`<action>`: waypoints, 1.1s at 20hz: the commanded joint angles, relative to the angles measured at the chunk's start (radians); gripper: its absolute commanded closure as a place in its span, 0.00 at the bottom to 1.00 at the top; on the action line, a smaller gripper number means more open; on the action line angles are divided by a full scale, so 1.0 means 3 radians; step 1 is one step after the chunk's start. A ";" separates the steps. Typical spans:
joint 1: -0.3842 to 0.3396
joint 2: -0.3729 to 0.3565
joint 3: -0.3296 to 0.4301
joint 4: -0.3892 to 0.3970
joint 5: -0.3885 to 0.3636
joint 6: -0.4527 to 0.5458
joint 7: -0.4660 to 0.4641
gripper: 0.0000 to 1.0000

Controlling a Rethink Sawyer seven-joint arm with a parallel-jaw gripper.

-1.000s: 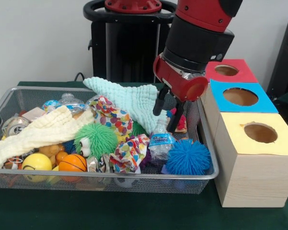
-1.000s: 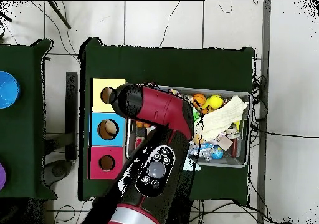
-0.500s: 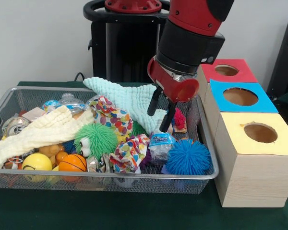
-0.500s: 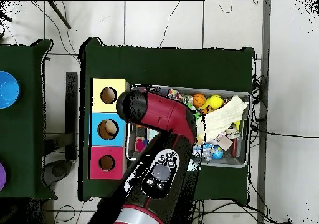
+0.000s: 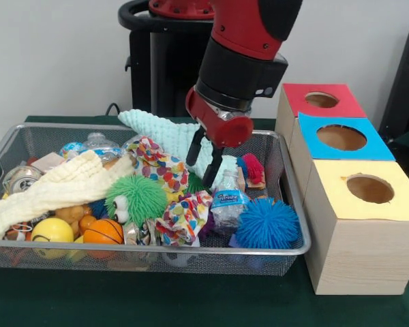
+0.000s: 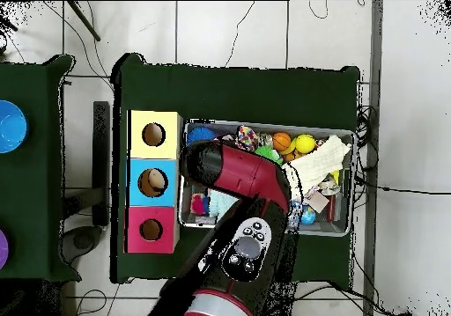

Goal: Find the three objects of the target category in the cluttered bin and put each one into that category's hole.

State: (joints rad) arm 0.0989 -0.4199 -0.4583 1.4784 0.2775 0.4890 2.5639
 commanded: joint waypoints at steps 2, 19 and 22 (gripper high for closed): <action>-0.0180 -0.0094 0.0559 0.0353 -0.0302 -0.0118 -0.0269 0.00; -0.1382 -0.1049 0.2175 0.0517 -0.2164 -0.0291 -0.2108 0.00; -0.1636 -0.1097 0.2526 0.0566 -0.2308 -0.0200 -0.2391 0.00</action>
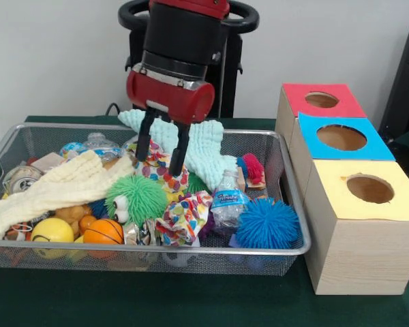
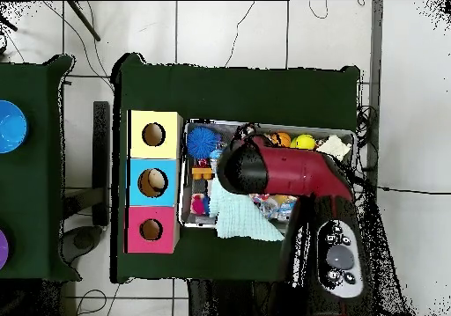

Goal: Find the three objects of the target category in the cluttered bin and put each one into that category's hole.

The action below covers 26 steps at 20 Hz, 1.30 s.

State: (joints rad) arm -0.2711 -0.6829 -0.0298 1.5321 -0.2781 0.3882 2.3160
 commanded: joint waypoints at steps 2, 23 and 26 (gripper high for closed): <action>-0.0538 -0.0260 0.1308 0.0410 -0.0520 0.0225 -0.1781 0.00; -0.0838 -0.0347 0.2024 0.1099 -0.0839 0.0220 -0.1988 0.00; -0.0772 -0.0327 0.1945 0.1184 -0.0928 0.0101 -0.1822 0.00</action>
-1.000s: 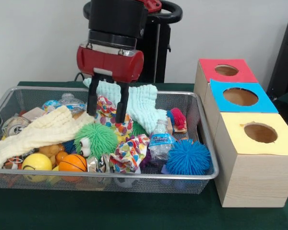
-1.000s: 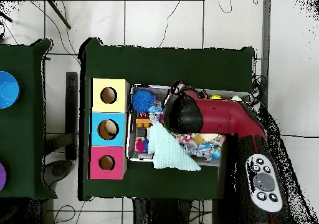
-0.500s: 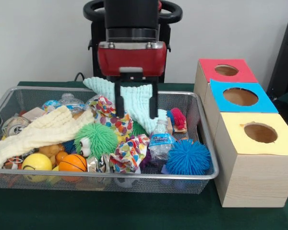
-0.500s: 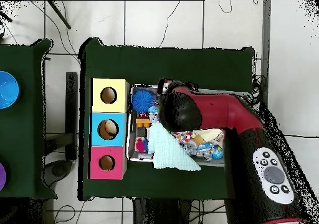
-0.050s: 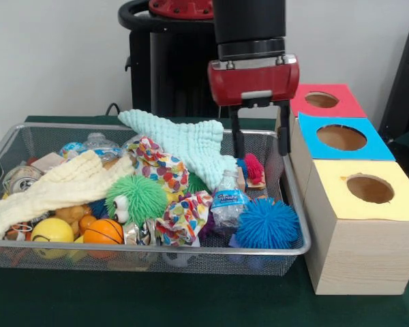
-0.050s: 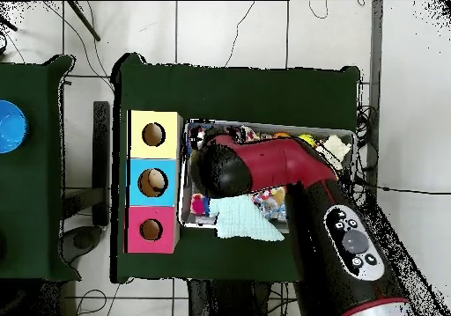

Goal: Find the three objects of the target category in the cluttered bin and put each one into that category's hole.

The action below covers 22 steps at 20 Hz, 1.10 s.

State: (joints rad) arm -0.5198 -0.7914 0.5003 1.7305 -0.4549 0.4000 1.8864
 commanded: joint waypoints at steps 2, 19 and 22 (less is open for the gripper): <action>0.0083 0.0062 0.0146 0.0555 -0.0374 0.0022 -0.0323 0.00; 0.0112 0.0088 0.0013 0.0725 -0.0544 -0.0079 -0.0070 0.00; 0.0120 0.0118 -0.0016 0.0663 -0.0566 -0.0064 -0.0054 0.00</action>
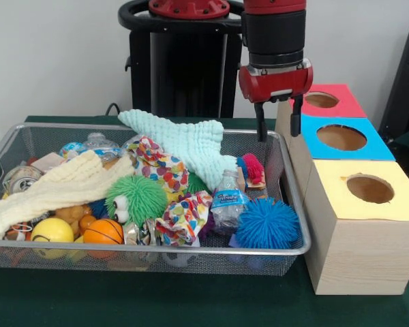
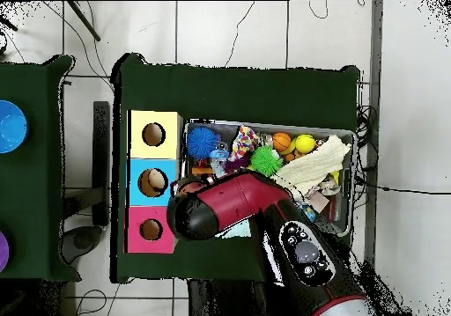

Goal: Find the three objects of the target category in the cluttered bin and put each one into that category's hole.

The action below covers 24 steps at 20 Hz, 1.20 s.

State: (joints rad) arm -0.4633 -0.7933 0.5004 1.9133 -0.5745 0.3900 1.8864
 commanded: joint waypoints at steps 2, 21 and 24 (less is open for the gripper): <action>-0.0077 0.0207 -0.0032 -0.0001 -0.0203 -0.0080 -0.0051 0.00; -0.0420 0.0728 0.0143 -0.0616 -0.0138 0.0250 -0.0429 0.00; -0.0494 0.0721 0.0180 -0.0617 -0.0134 0.0291 -0.0495 0.00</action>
State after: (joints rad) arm -0.5742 -0.6229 0.5030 1.8354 -0.5754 0.3899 1.8864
